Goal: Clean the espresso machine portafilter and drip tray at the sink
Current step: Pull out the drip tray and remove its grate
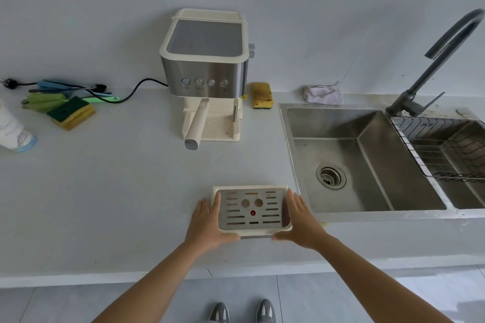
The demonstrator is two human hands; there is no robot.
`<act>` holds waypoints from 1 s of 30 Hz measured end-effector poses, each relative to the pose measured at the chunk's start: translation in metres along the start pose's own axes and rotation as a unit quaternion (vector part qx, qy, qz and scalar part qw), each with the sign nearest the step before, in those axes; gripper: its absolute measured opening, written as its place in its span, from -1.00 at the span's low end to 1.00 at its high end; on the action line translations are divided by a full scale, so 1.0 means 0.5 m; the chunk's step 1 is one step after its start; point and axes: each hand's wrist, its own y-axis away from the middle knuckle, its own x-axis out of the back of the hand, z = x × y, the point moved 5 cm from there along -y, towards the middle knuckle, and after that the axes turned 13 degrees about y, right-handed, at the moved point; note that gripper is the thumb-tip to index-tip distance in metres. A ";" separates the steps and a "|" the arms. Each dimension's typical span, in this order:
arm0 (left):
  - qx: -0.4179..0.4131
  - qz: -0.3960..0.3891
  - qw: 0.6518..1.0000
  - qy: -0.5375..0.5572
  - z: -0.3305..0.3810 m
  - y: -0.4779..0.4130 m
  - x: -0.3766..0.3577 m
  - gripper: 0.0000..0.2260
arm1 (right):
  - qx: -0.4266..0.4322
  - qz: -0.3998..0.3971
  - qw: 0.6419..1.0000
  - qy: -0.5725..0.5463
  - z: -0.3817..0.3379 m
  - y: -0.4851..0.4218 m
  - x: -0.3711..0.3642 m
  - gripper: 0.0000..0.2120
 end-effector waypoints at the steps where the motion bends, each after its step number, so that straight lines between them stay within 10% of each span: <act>1: -0.007 0.008 1.000 -0.004 0.006 0.003 0.005 0.00 | 0.004 0.001 1.000 0.012 -0.006 0.002 0.009 0.15; 9: -0.108 -0.028 0.990 -0.089 0.092 0.008 0.012 -0.48 | 0.104 -0.011 0.988 0.110 -0.066 -0.024 0.047 -0.48; 30: -0.114 -0.086 0.980 -0.139 0.112 -0.020 0.025 -0.49 | 0.146 -0.044 0.982 0.111 -0.077 -0.040 0.049 -0.46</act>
